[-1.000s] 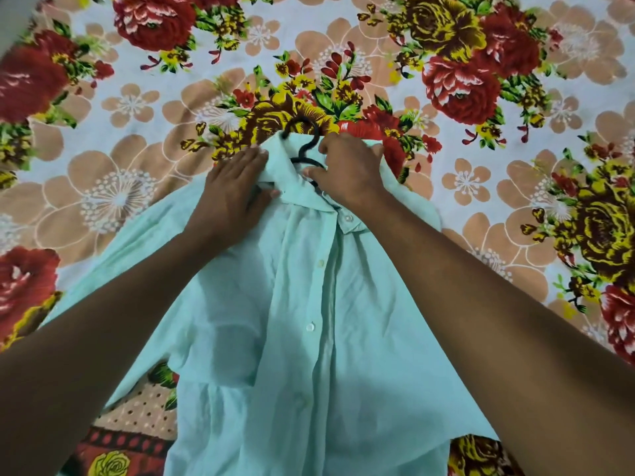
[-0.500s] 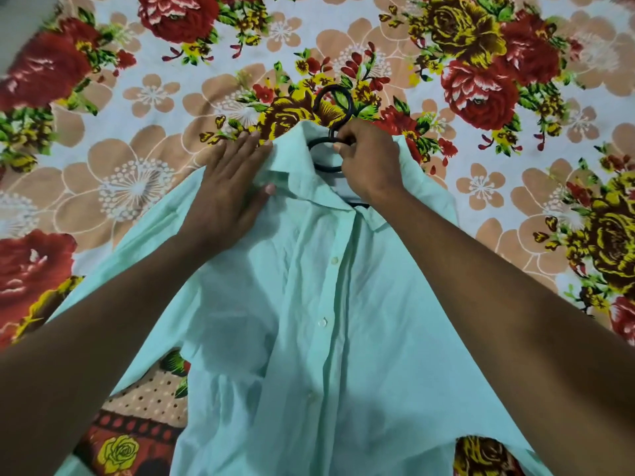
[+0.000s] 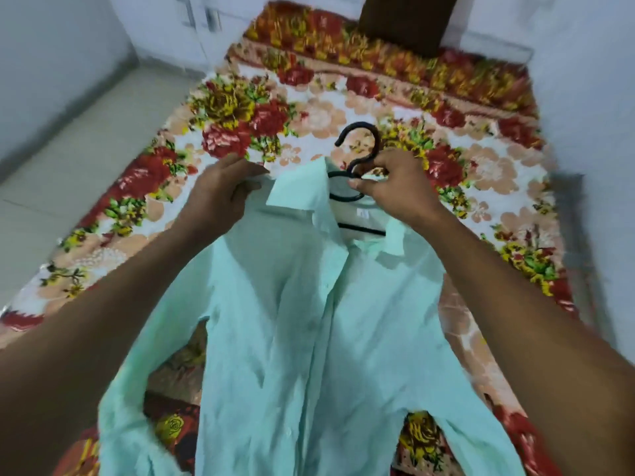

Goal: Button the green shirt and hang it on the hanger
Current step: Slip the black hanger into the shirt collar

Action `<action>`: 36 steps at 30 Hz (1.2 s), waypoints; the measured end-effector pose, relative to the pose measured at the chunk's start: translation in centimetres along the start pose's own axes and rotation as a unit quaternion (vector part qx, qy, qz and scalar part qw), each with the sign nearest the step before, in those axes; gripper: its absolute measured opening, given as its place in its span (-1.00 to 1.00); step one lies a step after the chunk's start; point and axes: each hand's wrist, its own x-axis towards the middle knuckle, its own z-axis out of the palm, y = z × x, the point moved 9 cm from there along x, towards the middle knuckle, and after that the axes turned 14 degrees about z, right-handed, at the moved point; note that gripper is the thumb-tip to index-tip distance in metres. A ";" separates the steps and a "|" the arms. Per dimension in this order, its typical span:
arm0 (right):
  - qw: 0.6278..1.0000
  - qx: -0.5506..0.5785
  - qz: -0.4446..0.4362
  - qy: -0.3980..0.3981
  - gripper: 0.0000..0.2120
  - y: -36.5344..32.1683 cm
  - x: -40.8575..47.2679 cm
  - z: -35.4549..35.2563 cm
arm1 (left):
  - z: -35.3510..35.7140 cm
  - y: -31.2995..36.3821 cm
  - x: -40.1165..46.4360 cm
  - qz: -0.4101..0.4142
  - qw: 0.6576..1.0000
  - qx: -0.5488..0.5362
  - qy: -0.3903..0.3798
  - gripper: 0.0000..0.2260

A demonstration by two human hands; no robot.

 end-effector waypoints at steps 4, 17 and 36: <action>0.999 -0.027 -0.018 -0.030 -0.84 -7.5 -3.4 -9.1 | -9.1 4.9 4.9 0.024 0.999 0.010 0.027 -0.84; 0.994 -0.056 -0.093 -0.012 -0.78 -29.0 -19.6 -33.9 | -36.2 23.1 15.4 0.054 0.994 -0.022 0.089 -0.82; 0.983 -0.061 -0.137 0.109 -0.72 -44.1 -40.1 -40.0 | -53.9 38.1 12.8 0.167 0.985 -0.028 0.046 -0.76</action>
